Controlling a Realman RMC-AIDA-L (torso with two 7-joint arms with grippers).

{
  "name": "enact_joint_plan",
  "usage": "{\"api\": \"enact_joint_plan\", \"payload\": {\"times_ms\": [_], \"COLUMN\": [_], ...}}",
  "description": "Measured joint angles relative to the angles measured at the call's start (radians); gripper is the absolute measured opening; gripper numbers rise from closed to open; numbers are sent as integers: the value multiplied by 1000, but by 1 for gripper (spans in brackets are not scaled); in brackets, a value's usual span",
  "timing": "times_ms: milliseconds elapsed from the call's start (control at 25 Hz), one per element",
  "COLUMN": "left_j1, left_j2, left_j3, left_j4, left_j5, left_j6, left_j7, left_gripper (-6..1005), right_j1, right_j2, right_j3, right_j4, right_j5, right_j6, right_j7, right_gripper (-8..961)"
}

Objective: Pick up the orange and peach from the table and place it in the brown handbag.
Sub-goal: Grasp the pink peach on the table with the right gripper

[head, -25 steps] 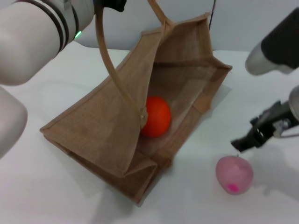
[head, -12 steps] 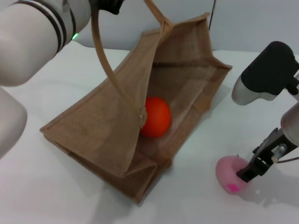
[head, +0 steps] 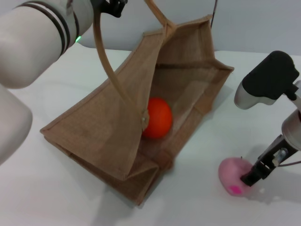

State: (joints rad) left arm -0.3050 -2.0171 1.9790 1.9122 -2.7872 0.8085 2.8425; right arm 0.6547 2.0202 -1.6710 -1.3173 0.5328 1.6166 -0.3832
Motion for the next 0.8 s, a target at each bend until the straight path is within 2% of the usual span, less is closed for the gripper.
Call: {"api": "enact_joint_plan", "payload": {"times_ms": [480,800], "left_j1": [-22,-24], "left_j2": [-7,-8], "left_j3": [0,1], "left_j4": [-23,-24], "left_j5": [-8,-9], "left_j6": [0,-3], "left_j7": [0,0], "left_gripper": [141,144], "right_j1": [44,71], "right_j2": [2,3], "right_j3": [-5,-53], "right_j4": [123,185], "right_j5": [14,89], "right_j6": [-89,-121], "right_j7": [-1,-9], "right_gripper": [760,758]}}
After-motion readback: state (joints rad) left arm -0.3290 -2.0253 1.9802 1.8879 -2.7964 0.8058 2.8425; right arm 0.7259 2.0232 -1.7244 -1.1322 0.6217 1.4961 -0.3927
